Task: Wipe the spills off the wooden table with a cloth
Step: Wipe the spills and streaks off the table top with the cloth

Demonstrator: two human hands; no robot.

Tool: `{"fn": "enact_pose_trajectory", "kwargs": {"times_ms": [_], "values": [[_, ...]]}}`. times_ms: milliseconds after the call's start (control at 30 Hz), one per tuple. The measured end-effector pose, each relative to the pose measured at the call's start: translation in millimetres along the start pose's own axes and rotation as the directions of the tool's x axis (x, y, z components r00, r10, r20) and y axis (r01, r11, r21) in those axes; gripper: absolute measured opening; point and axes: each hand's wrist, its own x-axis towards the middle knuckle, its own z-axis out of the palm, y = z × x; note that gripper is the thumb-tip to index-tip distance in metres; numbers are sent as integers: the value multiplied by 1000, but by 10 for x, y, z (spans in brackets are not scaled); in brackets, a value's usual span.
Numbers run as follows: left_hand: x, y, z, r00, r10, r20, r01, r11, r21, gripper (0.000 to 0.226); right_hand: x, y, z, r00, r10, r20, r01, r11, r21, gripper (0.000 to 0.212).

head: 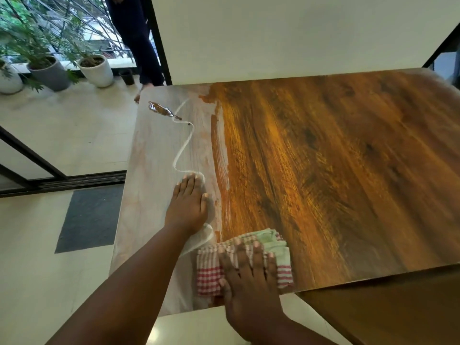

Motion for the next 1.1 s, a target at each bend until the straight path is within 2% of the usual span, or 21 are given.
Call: {"fn": "enact_pose_trajectory", "kwargs": {"times_ms": [200, 333, 533, 700, 1100], "values": [[-131, -216, -145, 997, -22, 75, 18, 999, 47, 59, 302, -139, -119, 997, -23, 79, 22, 1000, 20, 57], [-161, -482, -340, 987, -64, 145, 34, 980, 197, 62, 689, -80, -262, 993, -22, 118, 15, 998, 60, 61], [-112, -597, -424, 982, -145, 124, 113, 967, 230, 63, 1308, -31, -260, 981, -69, 179, 66, 997, 27, 61], [74, -623, -372, 987, -116, 109, 91, 972, 215, 62, 1553, -35, -343, 973, -87, 213, 87, 996, 10, 60], [928, -990, -516, 997, -21, 72, 8, 983, 182, 62, 2268, -51, -324, 964, -8, 267, 15, 1000, -22, 60]]}}
